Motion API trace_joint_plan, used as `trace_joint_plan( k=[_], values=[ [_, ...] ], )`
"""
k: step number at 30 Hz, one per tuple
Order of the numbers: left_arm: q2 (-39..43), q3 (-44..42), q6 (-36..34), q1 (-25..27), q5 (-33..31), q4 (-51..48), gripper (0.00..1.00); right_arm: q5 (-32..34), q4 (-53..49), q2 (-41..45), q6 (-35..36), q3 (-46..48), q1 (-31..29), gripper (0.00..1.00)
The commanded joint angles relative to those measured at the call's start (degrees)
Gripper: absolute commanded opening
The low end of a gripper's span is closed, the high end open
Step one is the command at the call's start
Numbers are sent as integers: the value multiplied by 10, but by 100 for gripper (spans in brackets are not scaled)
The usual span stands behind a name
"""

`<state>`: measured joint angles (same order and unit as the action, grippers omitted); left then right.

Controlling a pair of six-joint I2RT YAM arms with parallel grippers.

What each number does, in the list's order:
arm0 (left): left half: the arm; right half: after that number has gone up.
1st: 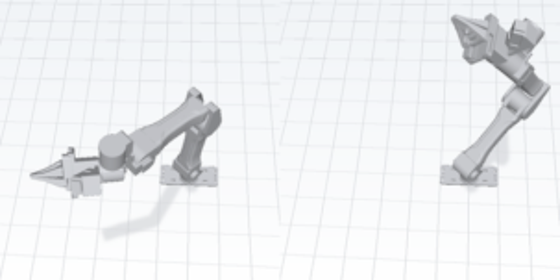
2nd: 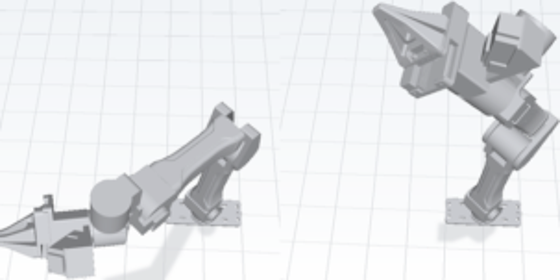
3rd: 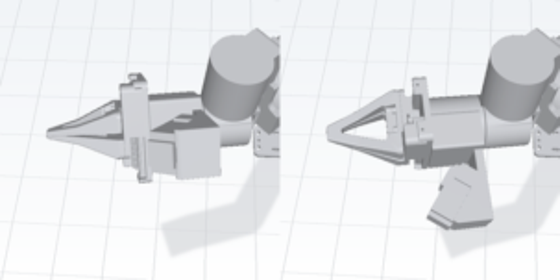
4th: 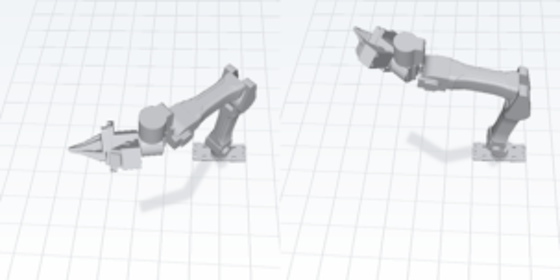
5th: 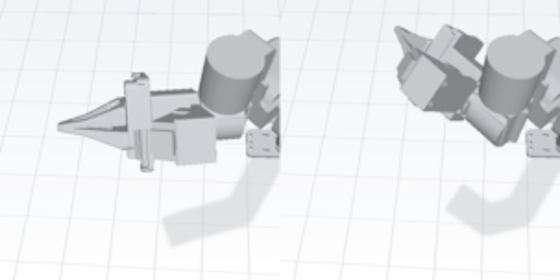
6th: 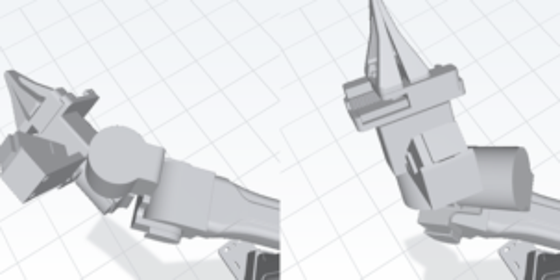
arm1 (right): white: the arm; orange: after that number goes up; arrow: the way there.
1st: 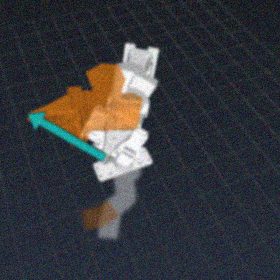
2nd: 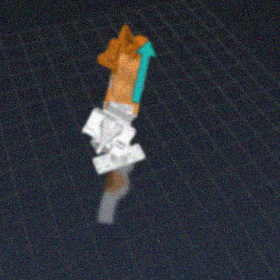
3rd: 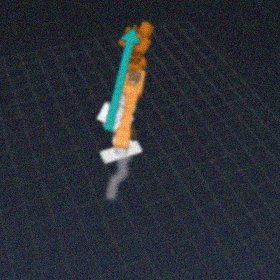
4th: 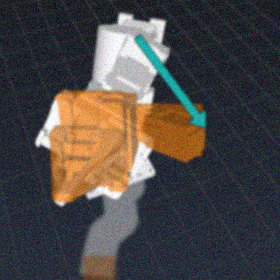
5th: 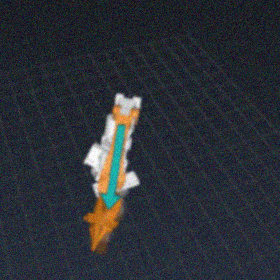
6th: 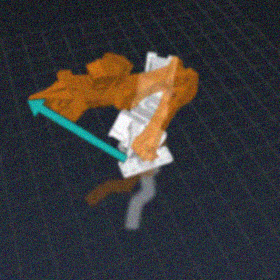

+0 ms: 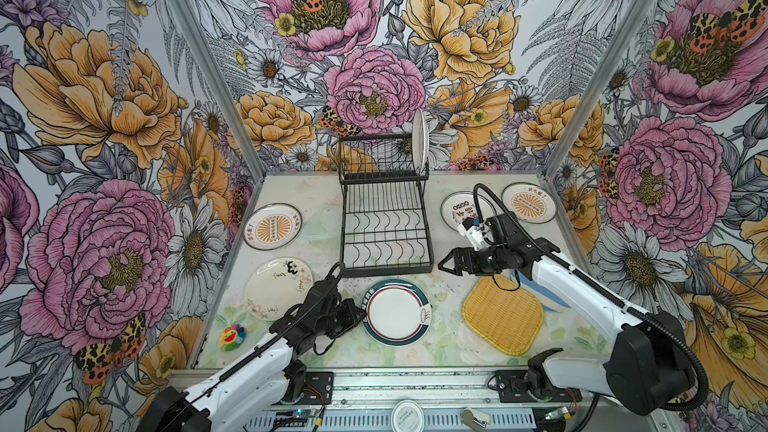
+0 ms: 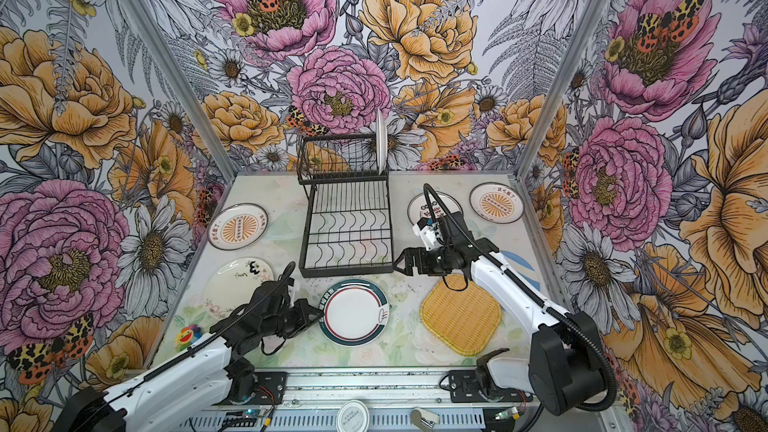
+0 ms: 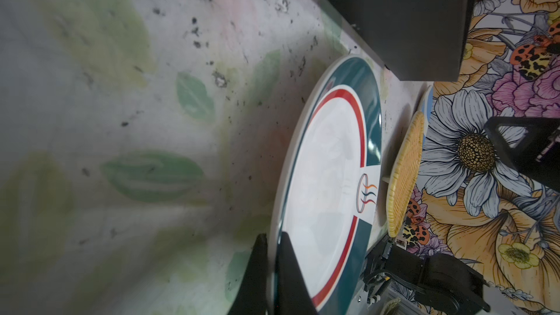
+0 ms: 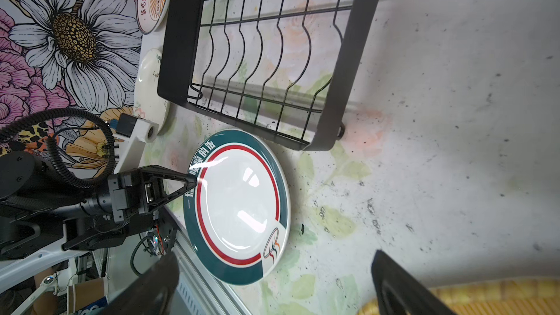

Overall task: Load the plates into the dish rack
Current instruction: 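Grasp the plate's far edge with right gripper while left gripper tilts it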

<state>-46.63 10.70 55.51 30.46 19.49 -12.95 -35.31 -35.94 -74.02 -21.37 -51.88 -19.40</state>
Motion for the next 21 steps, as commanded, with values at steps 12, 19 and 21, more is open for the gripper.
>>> trace_joint_plan(
  k=[12, 19, 21],
  values=[
    [62, 23, -8, 20, 43, 30, 0, -49, 28, -11, 3, 21, 6, 98],
    [80, 78, -28, 16, 55, 9, 0, -99, 51, -25, -11, 20, 0, 96],
    [73, 94, -34, 11, 59, 15, 0, -112, 58, -31, -15, 16, -9, 95]
  ],
)
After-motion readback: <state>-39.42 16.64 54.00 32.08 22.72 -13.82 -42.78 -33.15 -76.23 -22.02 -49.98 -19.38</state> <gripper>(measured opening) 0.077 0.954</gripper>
